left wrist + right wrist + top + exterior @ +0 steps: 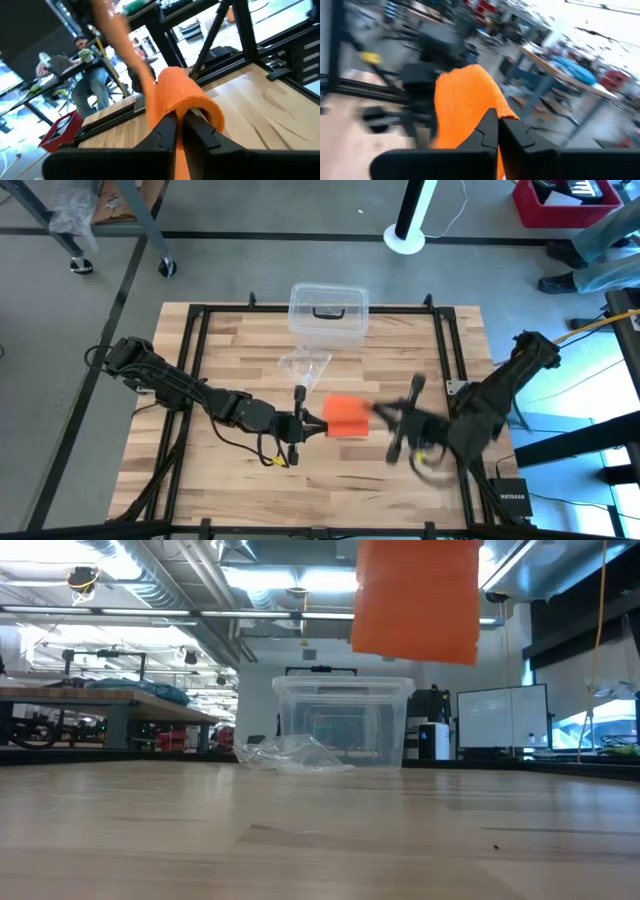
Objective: Roll bandage
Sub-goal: Roll the orange bandage
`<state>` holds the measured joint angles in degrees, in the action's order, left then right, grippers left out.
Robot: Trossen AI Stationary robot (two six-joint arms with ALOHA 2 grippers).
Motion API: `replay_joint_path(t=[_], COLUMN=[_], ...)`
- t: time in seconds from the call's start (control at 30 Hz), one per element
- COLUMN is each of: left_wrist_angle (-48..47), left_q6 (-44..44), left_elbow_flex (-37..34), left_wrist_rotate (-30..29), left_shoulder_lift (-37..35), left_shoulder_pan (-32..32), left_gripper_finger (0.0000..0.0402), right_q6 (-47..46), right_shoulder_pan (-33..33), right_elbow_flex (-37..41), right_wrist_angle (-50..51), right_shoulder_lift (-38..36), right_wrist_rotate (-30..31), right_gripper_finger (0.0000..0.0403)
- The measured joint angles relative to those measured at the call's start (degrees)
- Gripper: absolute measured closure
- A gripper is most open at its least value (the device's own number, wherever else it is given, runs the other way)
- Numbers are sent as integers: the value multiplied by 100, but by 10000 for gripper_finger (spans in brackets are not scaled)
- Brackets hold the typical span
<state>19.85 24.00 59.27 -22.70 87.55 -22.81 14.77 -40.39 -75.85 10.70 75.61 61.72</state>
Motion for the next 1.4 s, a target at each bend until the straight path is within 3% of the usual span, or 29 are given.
replay_joint_path(t=[0.27, 0.5, 0.73, 0.93, 1.2, 1.4], left_wrist_angle=[367, 621, 655, 560, 545, 1157], left_q6=[424, 683, 648, 344, -511, -661], left_elbow_flex=[7, 252, 254, 253, 33, -181], left_wrist_rotate=[183, 197, 197, 197, 182, 244], left_shoulder_lift=[0, 0, 0, 0, 2, 7], left_shoulder_pan=[-286, -584, -642, -485, -56, 6], left_gripper_finger=[391, 391, 391, 391, 391, 398], right_q6=[-1613, -2623, -3306, -3767, -4263, -4554], right_shoulder_pan=[1294, 2128, 2597, 2562, 1955, 1028], right_elbow_flex=[276, 724, 896, 33, -391, -9], right_wrist_angle=[1917, 2587, 3004, 4217, 4636, 4686], right_shoulder_lift=[-634, -573, -518, -544, -688, -690], right_wrist_rotate=[-245, -1470, -3247, -4189, -4182, -3106], right_gripper_finger=[391, 375, 250, 162, 132, 132])
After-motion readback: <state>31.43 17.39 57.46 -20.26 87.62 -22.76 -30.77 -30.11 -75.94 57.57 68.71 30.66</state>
